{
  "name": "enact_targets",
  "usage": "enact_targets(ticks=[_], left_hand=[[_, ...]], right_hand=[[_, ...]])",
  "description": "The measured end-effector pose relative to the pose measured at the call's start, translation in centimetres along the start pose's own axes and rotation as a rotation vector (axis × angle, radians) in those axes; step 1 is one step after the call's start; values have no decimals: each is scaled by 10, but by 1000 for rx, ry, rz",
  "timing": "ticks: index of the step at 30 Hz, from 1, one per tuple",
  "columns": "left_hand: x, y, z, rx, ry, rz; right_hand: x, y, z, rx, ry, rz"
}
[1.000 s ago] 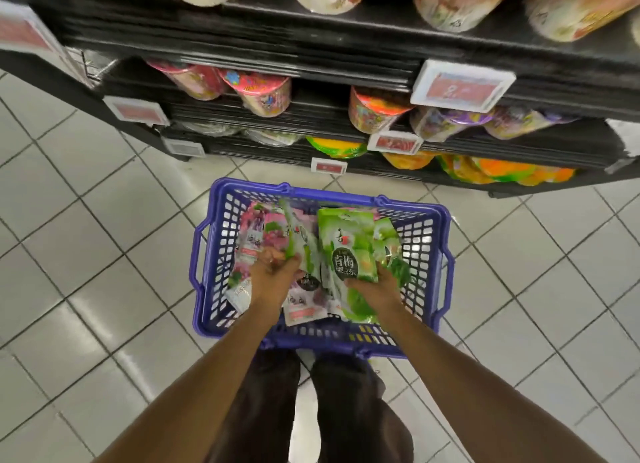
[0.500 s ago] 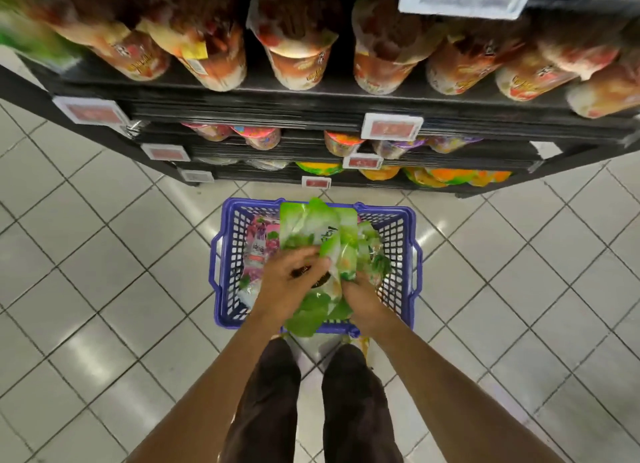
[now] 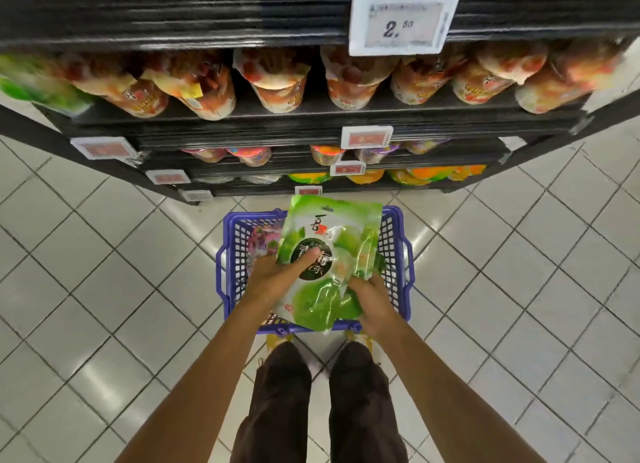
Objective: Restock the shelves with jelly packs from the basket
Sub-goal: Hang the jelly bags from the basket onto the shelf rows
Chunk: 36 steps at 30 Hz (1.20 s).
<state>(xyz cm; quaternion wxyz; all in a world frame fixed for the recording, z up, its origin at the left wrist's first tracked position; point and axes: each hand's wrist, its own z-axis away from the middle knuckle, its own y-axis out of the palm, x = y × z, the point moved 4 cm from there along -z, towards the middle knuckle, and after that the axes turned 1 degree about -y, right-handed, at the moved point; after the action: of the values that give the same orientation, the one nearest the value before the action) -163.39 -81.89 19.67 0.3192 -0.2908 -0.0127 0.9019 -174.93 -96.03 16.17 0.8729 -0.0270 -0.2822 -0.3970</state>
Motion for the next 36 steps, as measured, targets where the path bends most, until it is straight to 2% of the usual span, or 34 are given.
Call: enact_targets(ticks=[6, 9, 16, 25, 36], left_hand=[[-47, -30, 45, -141, 85, 90], [-79, -50, 69, -153, 142, 132], [-162, -86, 156, 55, 372, 100], [-264, -139, 274, 82, 731, 75], [-378, -166, 404, 265, 1139, 112]], right_hand=[[56, 0, 57, 3, -66, -38], [95, 5, 90, 46, -131, -70], [177, 27, 178, 33, -310, -59], [271, 41, 294, 32, -629, -41], [395, 54, 426, -8, -1094, -100]])
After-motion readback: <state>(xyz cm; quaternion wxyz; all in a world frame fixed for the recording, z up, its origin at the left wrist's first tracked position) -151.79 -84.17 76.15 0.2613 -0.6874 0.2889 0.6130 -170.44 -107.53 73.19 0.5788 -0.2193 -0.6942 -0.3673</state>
